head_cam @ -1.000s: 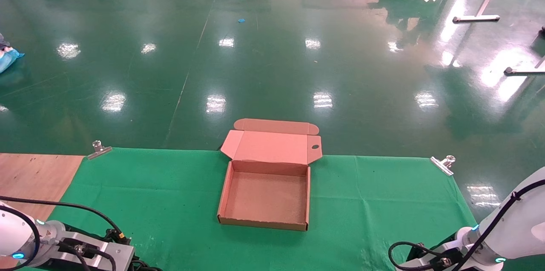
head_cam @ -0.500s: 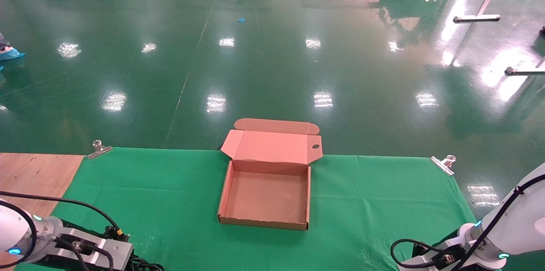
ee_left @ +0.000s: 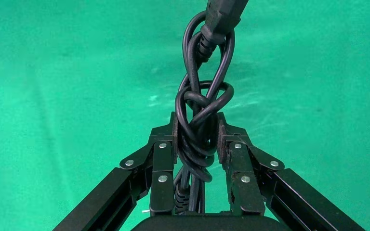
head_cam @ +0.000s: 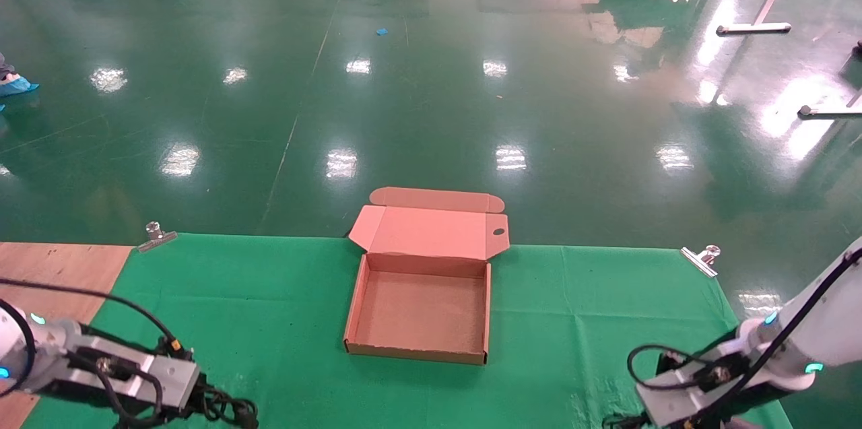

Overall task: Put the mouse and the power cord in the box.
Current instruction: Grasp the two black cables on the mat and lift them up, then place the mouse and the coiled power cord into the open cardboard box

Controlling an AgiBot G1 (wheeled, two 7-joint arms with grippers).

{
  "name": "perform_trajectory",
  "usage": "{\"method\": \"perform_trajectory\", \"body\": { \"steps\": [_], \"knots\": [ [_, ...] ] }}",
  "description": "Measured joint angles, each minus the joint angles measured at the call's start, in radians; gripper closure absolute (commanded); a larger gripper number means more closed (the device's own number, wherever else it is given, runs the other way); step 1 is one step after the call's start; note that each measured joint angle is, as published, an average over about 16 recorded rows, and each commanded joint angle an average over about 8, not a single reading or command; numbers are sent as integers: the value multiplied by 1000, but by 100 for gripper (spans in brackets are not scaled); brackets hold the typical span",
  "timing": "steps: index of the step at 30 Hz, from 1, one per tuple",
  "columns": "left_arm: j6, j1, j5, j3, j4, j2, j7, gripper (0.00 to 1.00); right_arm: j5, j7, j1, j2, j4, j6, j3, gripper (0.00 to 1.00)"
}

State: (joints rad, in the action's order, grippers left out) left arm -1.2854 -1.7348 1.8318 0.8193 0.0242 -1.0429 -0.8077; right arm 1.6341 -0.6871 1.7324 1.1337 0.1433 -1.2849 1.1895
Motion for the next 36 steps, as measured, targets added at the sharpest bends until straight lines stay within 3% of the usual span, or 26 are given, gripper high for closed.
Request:
{"method": "perform_trajectory", "body": {
  "steps": [9,18,27,36],
  "knots": [
    [-78,-108,-1,0,40,-21,15,100,7,46,116,-32,101,-59,-1,100],
    [-132,-197,-12,-8,103,-84,69,100,11,173,219,-44,284,-91,-9,100],
    [-127,-236,-44,-29,151,-160,145,100,8,311,264,17,404,-41,-26,100],
    [-70,-262,-79,-55,148,-232,183,100,-3,330,290,144,336,49,-45,100]
  ]
}}
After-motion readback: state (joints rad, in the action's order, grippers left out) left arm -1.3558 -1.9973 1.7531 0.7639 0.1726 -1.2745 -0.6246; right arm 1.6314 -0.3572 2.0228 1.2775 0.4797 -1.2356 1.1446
